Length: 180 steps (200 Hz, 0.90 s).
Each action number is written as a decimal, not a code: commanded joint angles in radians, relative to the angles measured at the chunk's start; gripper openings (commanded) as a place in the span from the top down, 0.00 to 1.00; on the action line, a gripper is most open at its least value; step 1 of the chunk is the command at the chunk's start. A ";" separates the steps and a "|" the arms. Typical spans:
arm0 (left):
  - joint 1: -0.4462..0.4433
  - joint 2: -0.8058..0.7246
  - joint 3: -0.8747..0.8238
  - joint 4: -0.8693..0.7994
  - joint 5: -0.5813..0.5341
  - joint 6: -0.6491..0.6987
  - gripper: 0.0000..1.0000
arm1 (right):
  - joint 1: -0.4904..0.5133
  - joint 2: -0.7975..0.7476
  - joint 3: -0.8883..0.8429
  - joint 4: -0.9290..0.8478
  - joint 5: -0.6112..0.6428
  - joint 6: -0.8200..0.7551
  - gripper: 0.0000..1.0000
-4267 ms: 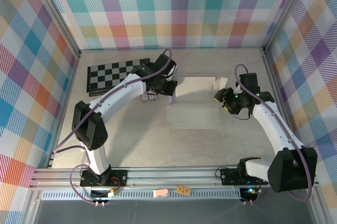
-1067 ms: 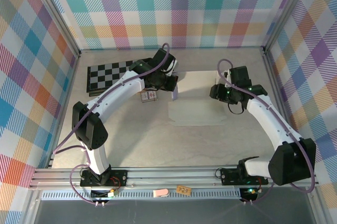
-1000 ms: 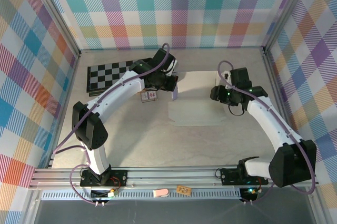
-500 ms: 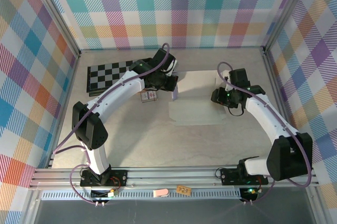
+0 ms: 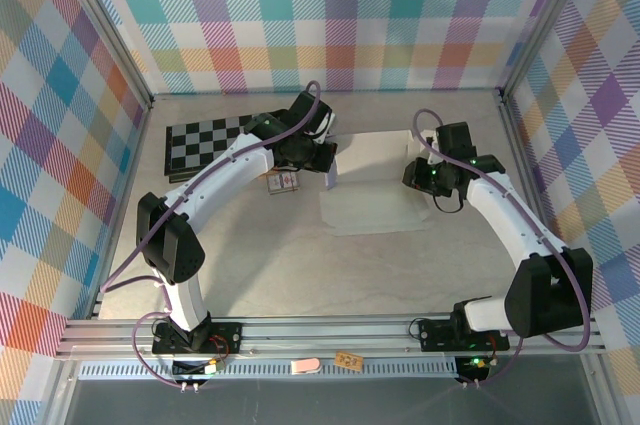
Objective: Fold the paper box
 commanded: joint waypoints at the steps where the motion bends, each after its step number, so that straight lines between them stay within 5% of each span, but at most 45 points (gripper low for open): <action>1: -0.011 0.000 0.031 0.012 0.031 -0.005 1.00 | 0.020 0.010 0.035 0.003 -0.029 -0.041 0.66; 180: -0.012 -0.035 -0.007 0.049 0.060 -0.005 1.00 | 0.064 0.100 0.052 0.115 -0.038 -0.239 0.64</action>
